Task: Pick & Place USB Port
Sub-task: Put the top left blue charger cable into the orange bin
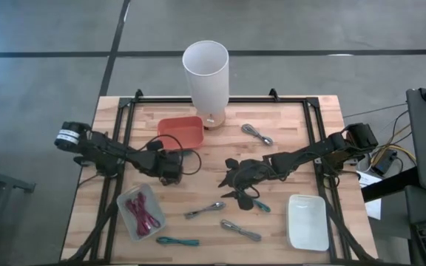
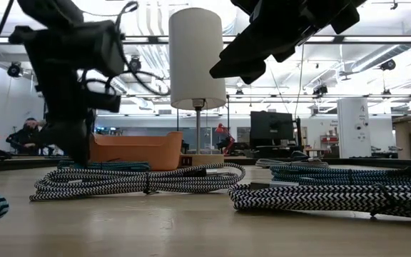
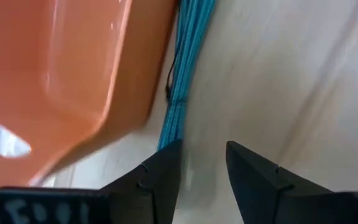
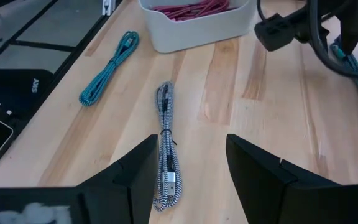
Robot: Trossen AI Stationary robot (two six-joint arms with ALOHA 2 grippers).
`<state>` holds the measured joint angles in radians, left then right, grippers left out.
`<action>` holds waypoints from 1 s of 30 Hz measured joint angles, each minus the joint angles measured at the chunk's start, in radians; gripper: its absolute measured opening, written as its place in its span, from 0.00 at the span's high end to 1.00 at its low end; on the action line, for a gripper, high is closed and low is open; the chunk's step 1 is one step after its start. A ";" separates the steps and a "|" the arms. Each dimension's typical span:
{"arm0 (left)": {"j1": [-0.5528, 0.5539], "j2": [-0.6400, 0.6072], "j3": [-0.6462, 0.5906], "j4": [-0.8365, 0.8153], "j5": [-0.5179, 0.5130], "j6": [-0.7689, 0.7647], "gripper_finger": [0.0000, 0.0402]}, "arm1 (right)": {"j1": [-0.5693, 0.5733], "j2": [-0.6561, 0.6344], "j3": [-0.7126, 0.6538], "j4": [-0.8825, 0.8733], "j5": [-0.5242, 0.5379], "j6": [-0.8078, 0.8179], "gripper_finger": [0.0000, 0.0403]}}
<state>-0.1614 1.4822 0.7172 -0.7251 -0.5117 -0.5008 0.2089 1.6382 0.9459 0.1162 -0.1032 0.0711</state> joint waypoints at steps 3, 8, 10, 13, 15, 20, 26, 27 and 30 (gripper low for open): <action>0.010 0.000 -0.033 0.000 -0.003 -0.017 0.61 | 0.000 0.000 0.000 0.000 0.000 -0.003 0.55; 0.014 -0.002 -0.071 0.022 -0.021 -0.025 0.62 | 0.000 0.000 0.000 0.000 0.000 -0.003 0.55; 0.014 -0.004 -0.079 0.032 -0.022 -0.025 0.63 | 0.000 0.000 0.000 0.000 0.000 -0.003 0.55; 0.014 -0.003 -0.081 0.042 -0.019 -0.006 0.68 | 0.000 0.000 0.000 0.000 0.000 -0.003 0.55; 0.014 -0.003 -0.081 0.046 -0.013 0.014 0.74 | 0.000 0.000 0.000 0.000 0.000 -0.003 0.55; 0.016 0.000 -0.084 0.051 -0.007 0.036 0.94 | 0.000 0.000 0.000 0.001 0.000 -0.003 0.55; 0.017 0.001 -0.082 0.066 -0.014 0.036 1.00 | 0.000 0.000 0.000 0.001 0.000 -0.003 0.55; 0.017 0.001 -0.077 0.064 -0.013 0.037 1.00 | 0.000 0.000 0.000 0.001 0.000 -0.003 0.55; 0.017 0.001 -0.054 0.064 -0.004 0.056 1.00 | 0.000 0.000 0.000 0.001 0.000 -0.003 0.55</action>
<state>-0.1448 1.4830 0.6632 -0.6611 -0.5155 -0.4446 0.2089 1.6382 0.9459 0.1169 -0.1032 0.0677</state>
